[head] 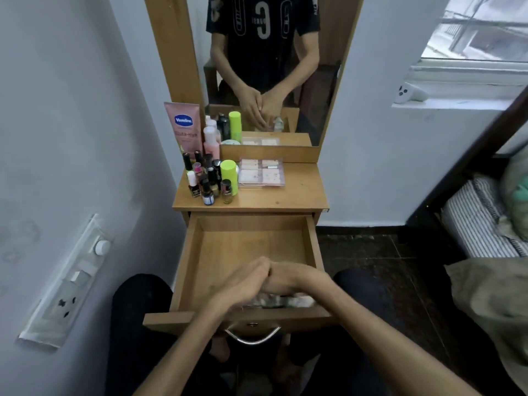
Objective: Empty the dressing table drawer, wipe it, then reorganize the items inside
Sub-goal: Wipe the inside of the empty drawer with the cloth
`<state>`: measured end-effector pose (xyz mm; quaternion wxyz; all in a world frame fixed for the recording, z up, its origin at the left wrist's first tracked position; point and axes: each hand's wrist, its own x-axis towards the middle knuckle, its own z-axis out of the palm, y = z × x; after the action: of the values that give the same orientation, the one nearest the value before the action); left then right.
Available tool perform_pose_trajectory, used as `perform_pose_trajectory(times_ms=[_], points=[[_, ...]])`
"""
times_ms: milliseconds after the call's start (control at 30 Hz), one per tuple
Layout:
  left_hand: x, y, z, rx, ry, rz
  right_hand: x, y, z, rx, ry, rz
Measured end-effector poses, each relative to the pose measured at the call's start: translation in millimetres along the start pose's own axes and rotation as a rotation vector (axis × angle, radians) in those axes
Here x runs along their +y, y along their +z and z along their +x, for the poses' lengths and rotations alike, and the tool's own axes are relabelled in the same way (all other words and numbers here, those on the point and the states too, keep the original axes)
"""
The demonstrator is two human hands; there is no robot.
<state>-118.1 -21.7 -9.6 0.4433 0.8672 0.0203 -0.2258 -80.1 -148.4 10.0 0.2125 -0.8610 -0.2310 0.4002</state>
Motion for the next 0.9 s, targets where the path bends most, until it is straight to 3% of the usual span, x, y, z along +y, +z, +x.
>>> perform_pose_trajectory(times_ms=[100, 167, 300, 400, 467, 600, 700, 800, 900], points=[[24.4, 26.7, 16.3, -0.116, 0.051, -0.074, 30.1, -13.8, -20.1, -0.014, 0.176, -0.142], [42.7, 34.0, 25.8, -0.101, 0.128, -0.150, 44.2, -22.3, -30.9, 0.139, 0.224, -0.230], [56.5, 31.3, 48.7, 0.119, 0.247, -0.375, 61.2, -50.6, -38.6, 0.581, 0.004, -0.455], [56.2, 24.4, 67.8, 0.265, 0.273, -0.351, 74.6, -62.8, -24.6, 0.732, -0.141, -0.558], [50.9, 24.8, 85.8, 0.352, 0.246, -0.302, 82.7, -62.5, -13.7, 0.805, -0.106, -0.576], [35.0, 44.1, 114.6, 0.258, 0.111, -0.268, 96.4, -49.5, -4.0, 0.825, -0.017, -0.579], [31.4, 51.2, 117.4, 0.147, 0.036, -0.244, 95.9, -41.3, -5.6, 0.741, 0.019, -0.522], [29.4, 46.5, 102.7, 0.060, 0.052, -0.192, 84.0, -40.9, -16.2, 0.636, 0.046, -0.411], [23.9, 40.6, 73.7, -0.057, 0.116, 0.018, 74.2, -34.8, -36.8, 0.483, 0.091, -0.329]])
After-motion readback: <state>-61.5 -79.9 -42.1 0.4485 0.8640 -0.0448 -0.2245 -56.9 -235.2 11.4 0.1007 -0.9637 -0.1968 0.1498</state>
